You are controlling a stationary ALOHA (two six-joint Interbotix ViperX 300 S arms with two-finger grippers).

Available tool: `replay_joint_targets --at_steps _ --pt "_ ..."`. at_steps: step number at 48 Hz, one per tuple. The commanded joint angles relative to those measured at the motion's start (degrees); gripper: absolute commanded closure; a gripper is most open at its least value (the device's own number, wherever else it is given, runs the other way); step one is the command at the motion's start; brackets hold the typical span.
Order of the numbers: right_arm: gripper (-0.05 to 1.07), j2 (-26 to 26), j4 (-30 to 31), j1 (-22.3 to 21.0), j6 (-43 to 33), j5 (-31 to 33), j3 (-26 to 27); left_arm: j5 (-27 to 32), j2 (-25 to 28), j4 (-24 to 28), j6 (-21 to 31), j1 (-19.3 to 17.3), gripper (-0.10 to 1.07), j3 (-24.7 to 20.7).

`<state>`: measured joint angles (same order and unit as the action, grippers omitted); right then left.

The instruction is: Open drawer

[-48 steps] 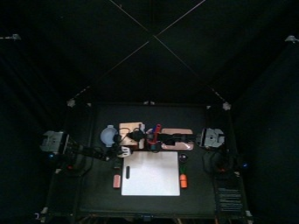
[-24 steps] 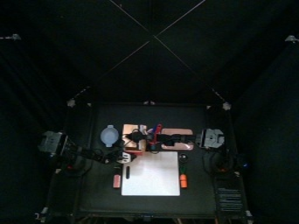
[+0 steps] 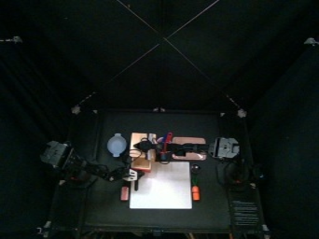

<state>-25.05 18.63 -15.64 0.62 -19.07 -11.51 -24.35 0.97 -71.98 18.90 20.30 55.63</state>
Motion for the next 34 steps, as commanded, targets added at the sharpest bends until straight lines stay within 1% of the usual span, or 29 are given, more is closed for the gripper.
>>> replay_joint_targets --at_steps 1,13,17,22,27,30,34 --pt "1.0 0.79 -0.09 -0.18 -0.18 0.44 0.44 0.26 -0.18 0.0 -0.18 2.64 0.45 -1.32" --pt "1.0 0.79 -0.09 -0.18 -0.18 0.79 0.62 -0.79 1.58 -0.88 -0.18 3.52 0.45 -3.6" --pt "1.0 0.7 -0.18 -0.18 -0.18 0.79 0.7 -1.67 1.85 -1.76 -0.18 3.16 0.45 -3.25" --pt "1.0 0.79 -0.18 -0.18 -0.18 0.79 0.7 -3.43 1.76 -4.13 -0.26 2.9 0.43 -2.9" --pt "1.0 0.79 -0.18 -0.18 -0.18 0.88 0.7 -3.69 1.41 -5.1 -0.26 2.55 0.43 -2.81" --pt "1.0 0.79 -0.09 -0.18 -0.18 0.79 0.79 -3.78 1.32 -5.19 -0.26 2.2 0.41 -2.81" --pt "1.0 0.7 0.0 -0.18 -0.18 0.88 0.79 -3.6 1.14 -5.1 -0.62 1.67 0.36 -2.81"
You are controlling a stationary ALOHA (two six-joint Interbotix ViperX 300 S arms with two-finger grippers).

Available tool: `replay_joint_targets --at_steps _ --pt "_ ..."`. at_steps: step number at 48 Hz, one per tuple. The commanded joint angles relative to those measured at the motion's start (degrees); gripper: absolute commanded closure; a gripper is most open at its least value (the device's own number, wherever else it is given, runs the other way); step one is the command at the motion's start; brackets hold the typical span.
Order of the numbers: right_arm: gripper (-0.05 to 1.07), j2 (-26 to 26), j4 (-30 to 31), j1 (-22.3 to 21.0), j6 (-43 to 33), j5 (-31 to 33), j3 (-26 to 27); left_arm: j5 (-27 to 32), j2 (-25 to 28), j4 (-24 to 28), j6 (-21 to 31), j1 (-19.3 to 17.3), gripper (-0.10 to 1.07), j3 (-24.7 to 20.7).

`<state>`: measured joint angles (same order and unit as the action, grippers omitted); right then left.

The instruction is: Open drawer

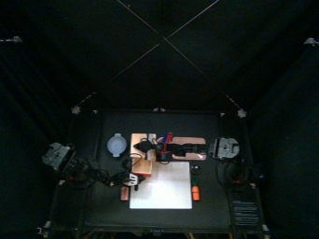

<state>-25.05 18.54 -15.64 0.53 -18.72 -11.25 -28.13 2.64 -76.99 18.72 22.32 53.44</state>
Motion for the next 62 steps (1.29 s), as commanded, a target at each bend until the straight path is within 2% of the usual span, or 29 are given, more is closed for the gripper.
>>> replay_joint_targets --at_steps 1,13,28,35,41,53,56,62 --pt "1.0 0.7 0.09 -0.18 -0.09 0.44 0.53 0.35 -0.62 0.0 -0.62 -0.44 0.34 -0.7" --pt "1.0 0.7 0.26 -0.09 -0.09 0.44 0.53 0.44 -1.93 1.93 -0.53 -1.58 0.1 -0.97" --pt "1.0 0.7 0.26 0.26 -0.09 0.88 0.53 3.52 -6.5 2.11 -0.62 -1.14 0.08 0.79" --pt "1.0 0.79 0.35 0.26 -0.09 1.85 0.53 7.65 -9.84 3.08 -0.53 -1.23 0.08 3.78" --pt "1.0 0.79 0.35 0.53 -0.09 2.64 0.62 9.67 -14.5 5.89 -0.7 -1.05 0.08 6.06" --pt "1.0 2.02 0.35 1.67 -0.09 3.08 1.14 10.37 -26.81 18.54 -0.79 -1.05 0.09 10.99" --pt "1.0 2.64 0.35 1.93 -0.09 3.16 1.23 10.2 -29.88 24.17 -1.58 -1.41 0.09 12.48" --pt "1.0 4.04 0.35 2.46 -0.09 3.34 0.97 9.32 -34.98 40.78 -4.31 -3.34 0.09 15.03"
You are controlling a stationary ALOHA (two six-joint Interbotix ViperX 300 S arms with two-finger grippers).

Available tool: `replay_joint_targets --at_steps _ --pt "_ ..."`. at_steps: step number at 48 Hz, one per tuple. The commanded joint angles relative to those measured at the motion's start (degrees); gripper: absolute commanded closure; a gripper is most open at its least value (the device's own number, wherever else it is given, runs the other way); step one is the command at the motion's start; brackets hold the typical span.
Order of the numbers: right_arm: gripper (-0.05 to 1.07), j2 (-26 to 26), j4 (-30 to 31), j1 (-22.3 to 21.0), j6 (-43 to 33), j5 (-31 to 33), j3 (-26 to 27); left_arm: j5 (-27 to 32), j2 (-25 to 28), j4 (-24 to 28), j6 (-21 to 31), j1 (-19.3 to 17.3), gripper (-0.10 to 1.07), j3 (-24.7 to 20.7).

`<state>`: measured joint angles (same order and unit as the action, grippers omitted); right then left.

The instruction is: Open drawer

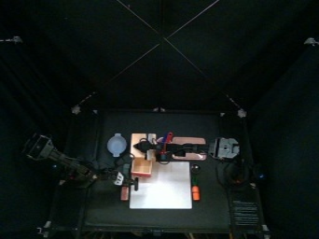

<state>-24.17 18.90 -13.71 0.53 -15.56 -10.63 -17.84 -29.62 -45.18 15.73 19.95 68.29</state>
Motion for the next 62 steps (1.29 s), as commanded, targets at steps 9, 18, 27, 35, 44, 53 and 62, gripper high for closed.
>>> replay_joint_targets --at_steps 9,18,27,35,44,53,62 --pt "1.0 9.05 0.09 2.99 -0.09 0.26 -2.02 -2.37 -8.26 29.36 -2.2 -4.83 0.09 0.44" --pt "1.0 18.11 -0.7 5.8 -0.62 0.26 -10.11 -3.25 -10.46 39.02 -2.81 -7.21 0.1 1.05" --pt "1.0 26.72 -4.04 9.58 -0.7 -0.62 -22.5 -7.38 -10.99 50.45 -6.86 -8.88 0.1 2.55" --pt "1.0 33.4 -7.73 14.5 -0.62 -0.79 -31.2 -8.17 -11.87 52.91 -7.29 -8.88 0.1 3.69" --pt "1.0 40.78 -11.07 17.14 -0.62 -1.05 -37.62 -8.17 -12.22 52.91 -7.38 -9.32 0.1 4.22" --pt "1.0 46.58 -11.51 17.31 -0.62 -1.05 -42.36 -8.17 -12.39 52.91 -7.38 -10.81 0.1 4.22" --pt "1.0 49.22 -11.25 17.05 -0.53 -1.05 -44.38 -8.09 -12.39 52.82 -7.38 -11.87 0.1 4.31"
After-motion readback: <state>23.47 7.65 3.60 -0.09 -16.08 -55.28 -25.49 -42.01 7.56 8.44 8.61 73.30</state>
